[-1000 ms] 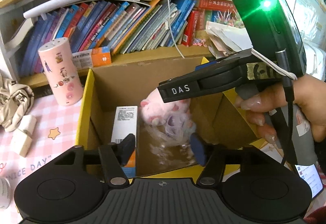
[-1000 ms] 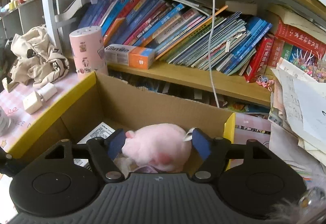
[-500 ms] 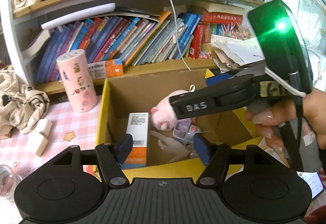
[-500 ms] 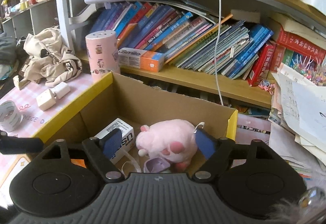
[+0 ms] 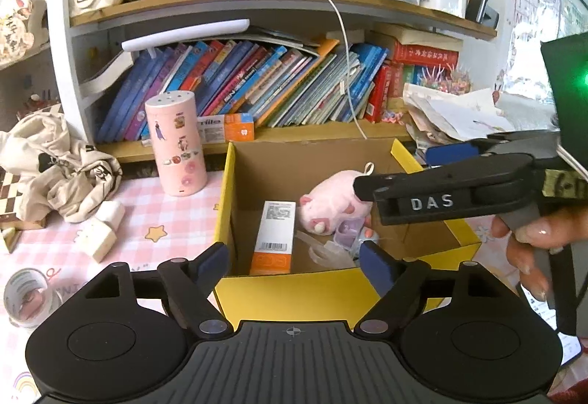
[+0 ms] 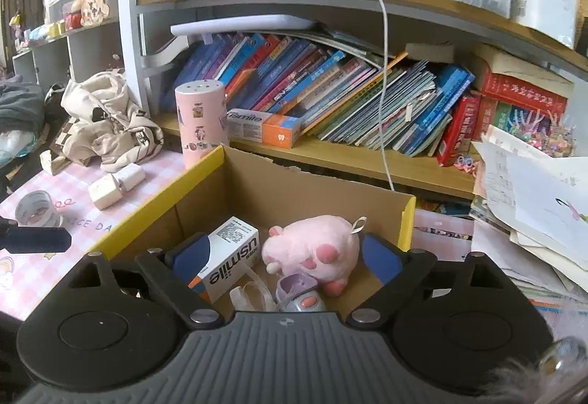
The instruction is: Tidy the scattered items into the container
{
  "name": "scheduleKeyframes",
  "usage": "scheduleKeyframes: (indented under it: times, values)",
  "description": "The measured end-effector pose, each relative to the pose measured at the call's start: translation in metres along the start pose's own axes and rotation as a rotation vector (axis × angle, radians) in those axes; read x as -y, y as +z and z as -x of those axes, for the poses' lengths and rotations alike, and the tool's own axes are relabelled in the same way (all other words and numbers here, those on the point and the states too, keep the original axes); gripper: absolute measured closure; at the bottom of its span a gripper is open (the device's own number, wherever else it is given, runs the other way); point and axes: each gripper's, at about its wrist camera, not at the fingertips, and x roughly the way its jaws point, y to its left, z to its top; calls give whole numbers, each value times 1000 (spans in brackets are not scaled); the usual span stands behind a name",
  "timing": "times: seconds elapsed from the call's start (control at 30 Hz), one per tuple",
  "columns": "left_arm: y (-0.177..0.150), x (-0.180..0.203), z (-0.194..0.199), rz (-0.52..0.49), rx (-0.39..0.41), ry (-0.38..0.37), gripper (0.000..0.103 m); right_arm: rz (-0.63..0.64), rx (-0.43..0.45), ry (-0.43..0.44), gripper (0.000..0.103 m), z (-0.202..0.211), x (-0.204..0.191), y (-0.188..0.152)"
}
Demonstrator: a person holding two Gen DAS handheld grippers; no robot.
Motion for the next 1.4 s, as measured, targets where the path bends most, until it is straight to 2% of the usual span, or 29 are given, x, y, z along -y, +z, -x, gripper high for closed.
scheduleKeyframes:
  times: [0.27, 0.43, 0.6, 0.7, 0.9, 1.1, 1.4]
  values:
    - [-5, -4, 16, -32, 42, -21, 16, -44, 45, -62, 8, 45, -14, -18]
    - [-16, -16, 30, -6, 45, -28, 13, -100, 51, -113, 8, 63, -29, -35]
    - [-35, -32, 46, 45, 26, -31, 9, -170, 46, -188, 3, 76, -55, -58]
    - [-43, -42, 52, 44, 8, -31, 9, -166, -8, -183, 3, 75, -72, -64]
    - [-52, -65, 71, 59, 11, -22, 8, -180, -17, -202, 3, 85, -101, -68]
    - [-64, -80, 82, 41, -18, -17, 6, -201, -53, -219, 0, 90, -126, -76]
    - [-79, -100, 105, 15, -12, -30, 6, -202, -28, -264, 0, 103, -161, -84]
